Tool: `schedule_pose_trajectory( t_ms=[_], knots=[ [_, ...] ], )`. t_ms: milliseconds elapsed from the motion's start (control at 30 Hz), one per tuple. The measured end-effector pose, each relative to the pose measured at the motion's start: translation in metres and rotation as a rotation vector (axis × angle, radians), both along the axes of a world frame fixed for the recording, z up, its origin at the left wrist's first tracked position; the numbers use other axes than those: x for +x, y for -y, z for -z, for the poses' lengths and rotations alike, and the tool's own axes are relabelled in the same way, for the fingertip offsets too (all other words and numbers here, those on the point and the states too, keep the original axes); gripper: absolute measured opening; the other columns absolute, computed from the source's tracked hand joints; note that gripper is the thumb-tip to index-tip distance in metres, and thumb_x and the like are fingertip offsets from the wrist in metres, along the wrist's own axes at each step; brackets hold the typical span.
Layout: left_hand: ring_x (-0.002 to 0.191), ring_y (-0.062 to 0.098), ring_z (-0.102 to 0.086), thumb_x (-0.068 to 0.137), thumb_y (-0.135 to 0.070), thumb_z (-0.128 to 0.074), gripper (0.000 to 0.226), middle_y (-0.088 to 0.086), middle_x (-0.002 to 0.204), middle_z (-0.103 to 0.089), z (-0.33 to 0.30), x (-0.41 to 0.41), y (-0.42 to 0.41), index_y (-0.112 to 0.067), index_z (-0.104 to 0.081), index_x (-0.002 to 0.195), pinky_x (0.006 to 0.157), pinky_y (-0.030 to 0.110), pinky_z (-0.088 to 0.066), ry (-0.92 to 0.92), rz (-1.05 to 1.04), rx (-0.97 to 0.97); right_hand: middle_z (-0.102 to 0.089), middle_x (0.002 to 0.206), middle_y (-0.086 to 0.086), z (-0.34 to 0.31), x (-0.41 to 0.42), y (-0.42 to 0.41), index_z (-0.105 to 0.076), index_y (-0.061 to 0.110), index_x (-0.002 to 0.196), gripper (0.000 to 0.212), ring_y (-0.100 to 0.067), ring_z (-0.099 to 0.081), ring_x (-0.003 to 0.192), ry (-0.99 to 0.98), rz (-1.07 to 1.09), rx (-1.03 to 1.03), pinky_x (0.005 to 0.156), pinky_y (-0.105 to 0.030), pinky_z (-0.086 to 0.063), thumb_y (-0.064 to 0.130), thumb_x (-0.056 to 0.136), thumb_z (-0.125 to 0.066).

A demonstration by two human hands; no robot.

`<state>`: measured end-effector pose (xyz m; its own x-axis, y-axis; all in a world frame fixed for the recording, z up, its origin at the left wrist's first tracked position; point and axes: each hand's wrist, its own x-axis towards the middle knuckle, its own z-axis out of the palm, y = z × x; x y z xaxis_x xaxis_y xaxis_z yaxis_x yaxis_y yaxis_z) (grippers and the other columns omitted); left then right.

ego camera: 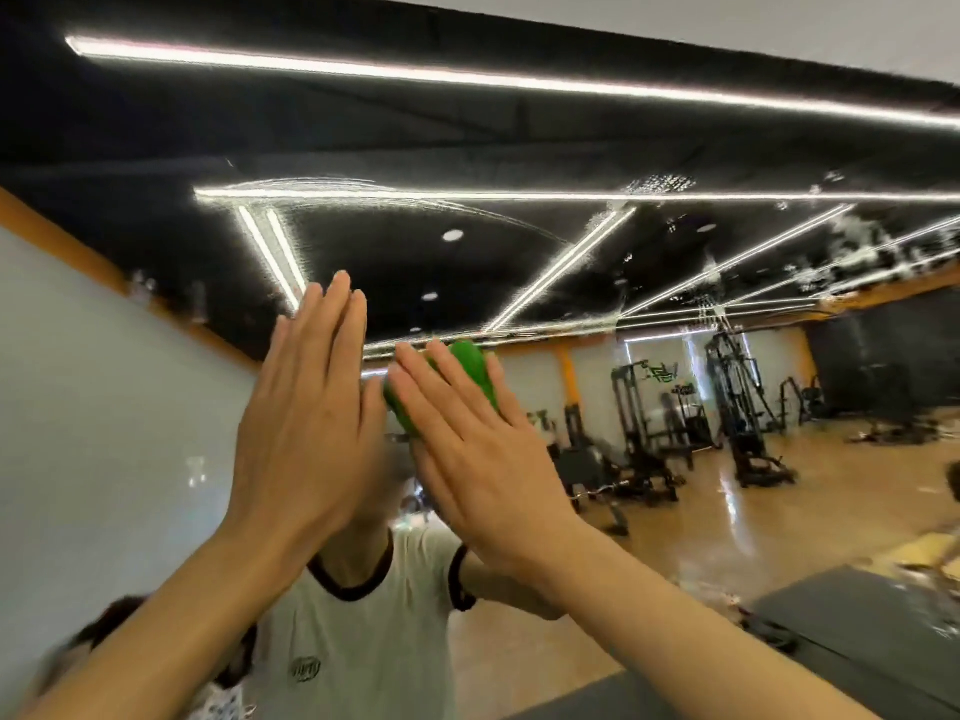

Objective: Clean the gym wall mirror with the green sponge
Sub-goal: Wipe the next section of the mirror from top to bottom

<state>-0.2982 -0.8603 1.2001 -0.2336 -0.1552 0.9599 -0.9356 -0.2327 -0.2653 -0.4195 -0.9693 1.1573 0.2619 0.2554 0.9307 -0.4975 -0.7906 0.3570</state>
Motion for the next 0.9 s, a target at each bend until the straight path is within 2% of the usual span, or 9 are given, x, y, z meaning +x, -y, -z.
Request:
schedule_pose_trajectory(
  t_ms=[100,233,300,500,567,633,700,767,900],
  knots=[
    [0.156,0.016,-0.006,0.103,-0.026,-0.036,0.062,0.009,0.168,-0.019,0.002,-0.002,0.007,-0.006,-0.023,0.159,0.125,0.022,0.006,-0.008,-0.022,-0.007,-0.018,0.167,-0.001,-0.01,-0.042,0.046,-0.018,0.021,0.158,0.057,-0.015,-0.007,0.155,-0.037,-0.023,0.019,0.127,-0.04,0.001,0.027,0.104,-0.033],
    [0.156,0.017,-0.007,0.103,-0.027,-0.035,0.062,0.01,0.168,-0.019,0.004,-0.002,0.007,-0.006,-0.022,0.16,0.125,0.023,0.006,-0.011,-0.061,-0.011,-0.012,0.168,0.002,-0.007,-0.069,0.078,-0.015,0.02,0.16,0.057,-0.011,0.0,0.155,0.521,-0.134,0.511,0.126,-0.05,-0.001,0.029,0.104,-0.025],
    [0.156,0.019,-0.008,0.103,-0.027,-0.035,0.062,0.01,0.168,-0.019,0.004,-0.003,0.007,-0.005,-0.022,0.159,0.126,0.024,0.005,-0.01,-0.077,-0.012,-0.012,0.168,0.0,-0.023,-0.046,0.058,-0.017,0.016,0.159,0.058,-0.015,0.0,0.155,0.638,-0.179,0.613,0.126,-0.048,0.003,0.033,0.104,-0.019],
    [0.155,0.018,-0.011,0.104,-0.027,-0.033,0.061,0.012,0.166,-0.022,0.005,-0.004,0.008,-0.004,-0.023,0.159,0.126,0.028,-0.002,-0.005,-0.085,-0.041,-0.035,0.161,-0.01,-0.086,0.0,0.017,-0.038,0.007,0.153,0.055,-0.027,-0.023,0.152,0.115,-0.142,0.008,0.124,-0.045,0.0,0.028,0.104,-0.026],
    [0.155,0.02,-0.012,0.103,-0.027,-0.035,0.061,0.011,0.167,-0.022,0.005,-0.005,0.008,-0.004,-0.024,0.159,0.126,0.034,-0.009,-0.004,-0.096,-0.038,-0.034,0.162,-0.009,-0.09,-0.023,0.041,-0.036,0.009,0.154,0.053,-0.024,-0.021,0.153,0.132,-0.142,0.03,0.125,-0.039,0.004,0.028,0.105,-0.025],
    [0.156,0.02,-0.011,0.104,-0.029,-0.033,0.061,0.01,0.167,-0.02,0.005,-0.005,0.008,-0.005,-0.024,0.159,0.126,0.034,-0.009,-0.006,-0.106,-0.03,-0.03,0.163,-0.008,-0.089,-0.053,0.074,-0.031,0.011,0.156,0.055,-0.023,-0.016,0.154,0.35,-0.137,0.213,0.125,-0.034,0.01,0.029,0.105,-0.022],
    [0.156,0.018,-0.009,0.104,-0.03,-0.03,0.061,0.009,0.168,-0.019,0.005,-0.005,0.007,-0.006,-0.022,0.159,0.127,0.029,-0.002,-0.004,-0.109,-0.02,-0.023,0.166,-0.007,-0.086,-0.075,0.097,-0.023,0.011,0.159,0.059,-0.022,-0.009,0.155,0.571,-0.111,0.461,0.125,-0.043,0.009,0.031,0.103,-0.018],
    [0.156,0.019,-0.009,0.104,-0.031,-0.029,0.061,0.009,0.168,-0.019,0.005,-0.004,0.007,-0.006,-0.021,0.16,0.126,0.028,-0.001,-0.007,-0.113,-0.014,-0.023,0.166,-0.007,-0.087,-0.066,0.086,-0.024,0.012,0.158,0.061,-0.023,-0.01,0.155,0.648,-0.124,0.549,0.125,-0.049,0.005,0.032,0.102,-0.016],
    [0.156,0.019,-0.01,0.104,-0.031,-0.029,0.062,0.008,0.168,-0.018,0.006,-0.003,0.008,-0.008,-0.02,0.16,0.126,0.031,-0.004,-0.009,-0.127,-0.009,-0.041,0.156,-0.011,-0.094,0.0,0.023,-0.044,0.009,0.149,0.051,-0.029,-0.029,0.149,0.282,-0.174,0.101,0.124,-0.053,-0.006,0.017,0.099,-0.039]
  ],
)
